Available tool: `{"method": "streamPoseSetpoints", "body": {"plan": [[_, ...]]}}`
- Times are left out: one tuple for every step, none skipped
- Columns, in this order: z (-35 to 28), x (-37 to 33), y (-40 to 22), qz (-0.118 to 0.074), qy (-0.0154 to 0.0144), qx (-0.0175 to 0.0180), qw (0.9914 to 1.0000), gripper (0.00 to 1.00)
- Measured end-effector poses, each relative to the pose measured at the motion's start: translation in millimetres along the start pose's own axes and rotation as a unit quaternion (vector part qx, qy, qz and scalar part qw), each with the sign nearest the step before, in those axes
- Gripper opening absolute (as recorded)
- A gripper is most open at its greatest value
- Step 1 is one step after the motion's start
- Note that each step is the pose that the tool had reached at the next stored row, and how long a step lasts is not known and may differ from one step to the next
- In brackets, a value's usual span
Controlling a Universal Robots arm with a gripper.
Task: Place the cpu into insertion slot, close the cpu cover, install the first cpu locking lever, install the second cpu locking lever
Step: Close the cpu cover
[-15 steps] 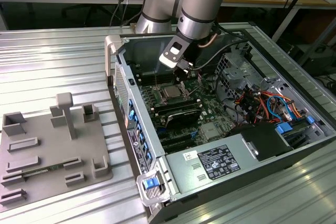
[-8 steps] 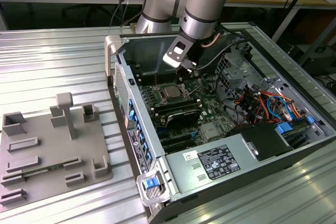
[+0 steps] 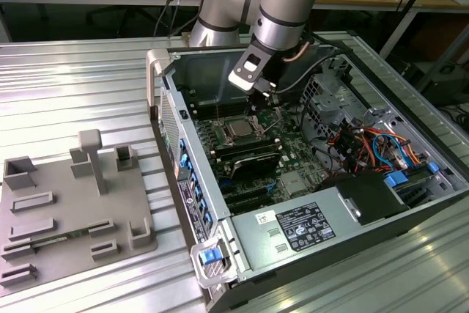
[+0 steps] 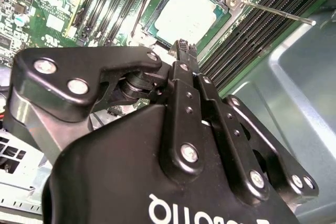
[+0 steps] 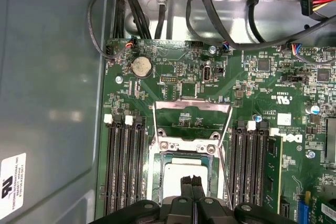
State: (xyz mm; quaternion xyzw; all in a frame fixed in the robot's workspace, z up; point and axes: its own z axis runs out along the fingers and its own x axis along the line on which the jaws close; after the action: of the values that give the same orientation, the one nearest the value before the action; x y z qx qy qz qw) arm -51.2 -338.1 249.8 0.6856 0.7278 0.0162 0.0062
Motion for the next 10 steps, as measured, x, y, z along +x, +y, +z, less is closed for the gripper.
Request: {"method": "streamPoseSetpoints", "body": {"plan": [[0.0,-0.1,1.0,0.0,-0.0001,0.0001,1.0,0.11],[0.1,-0.3,4.5,0.0,-0.0001,0.0001,1.0,0.11],[0.2,-0.4,6.5,0.0,-0.0001,0.0,1.0,0.11],[0.3,-0.6,9.4,0.0,-0.0001,0.0001,1.0,0.11],[0.4,-0.8,13.0,0.0,-0.0001,0.0001,1.0,0.11],[0.5,-0.9,15.2,0.0,0.0,0.0,1.0,0.11],[0.5,-1.0,16.6,0.0,0.0,0.0,1.0,0.11],[0.6,-1.1,18.2,0.0,0.0,0.0,1.0,0.11],[0.6,-1.1,18.9,0.0,0.0,0.0,1.0,0.11],[0.6,-1.1,19.3,0.0,-0.0001,0.0001,1.0,0.11]]}}
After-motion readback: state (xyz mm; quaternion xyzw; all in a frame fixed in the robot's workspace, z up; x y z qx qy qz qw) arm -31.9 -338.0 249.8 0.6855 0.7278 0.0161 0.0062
